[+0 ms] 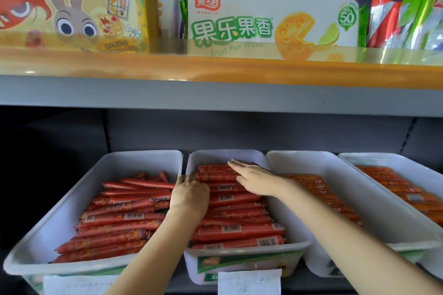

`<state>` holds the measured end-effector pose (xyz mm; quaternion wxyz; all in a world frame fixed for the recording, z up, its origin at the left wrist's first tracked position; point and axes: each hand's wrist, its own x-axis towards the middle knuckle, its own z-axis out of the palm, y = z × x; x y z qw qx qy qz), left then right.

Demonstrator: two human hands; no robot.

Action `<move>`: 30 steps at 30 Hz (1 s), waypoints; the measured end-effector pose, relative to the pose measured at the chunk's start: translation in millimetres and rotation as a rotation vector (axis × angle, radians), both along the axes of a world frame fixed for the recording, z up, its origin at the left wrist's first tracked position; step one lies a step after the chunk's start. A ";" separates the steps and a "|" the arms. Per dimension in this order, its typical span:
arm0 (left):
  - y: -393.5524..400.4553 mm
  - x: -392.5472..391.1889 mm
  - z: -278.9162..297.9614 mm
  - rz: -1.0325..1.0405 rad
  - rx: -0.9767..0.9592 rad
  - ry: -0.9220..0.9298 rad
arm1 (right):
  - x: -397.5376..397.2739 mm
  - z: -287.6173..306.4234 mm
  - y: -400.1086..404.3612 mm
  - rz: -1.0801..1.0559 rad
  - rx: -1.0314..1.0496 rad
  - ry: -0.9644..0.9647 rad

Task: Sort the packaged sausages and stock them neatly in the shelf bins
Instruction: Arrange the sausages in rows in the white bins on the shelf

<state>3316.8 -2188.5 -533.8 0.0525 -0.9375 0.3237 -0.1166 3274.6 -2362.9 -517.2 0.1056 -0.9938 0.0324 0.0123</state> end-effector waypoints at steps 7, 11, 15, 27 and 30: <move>-0.1 0.6 -2.3 -0.004 -0.031 0.014 | -41.6 -10.9 20.9 0.175 -0.173 0.350; -0.2 0.9 -1.5 -0.003 -0.031 0.013 | -11.8 -18.1 14.2 0.098 -0.232 0.314; 0.5 0.3 -1.8 0.011 -0.027 0.016 | 5.4 -17.5 10.9 0.132 -0.409 0.229; -0.2 2.3 -2.9 0.017 -0.083 0.023 | 15.6 -17.1 9.9 0.001 -0.182 -0.223; 0.1 1.7 -3.0 0.010 -0.029 0.015 | 25.0 -17.5 7.4 -0.112 -0.120 -0.197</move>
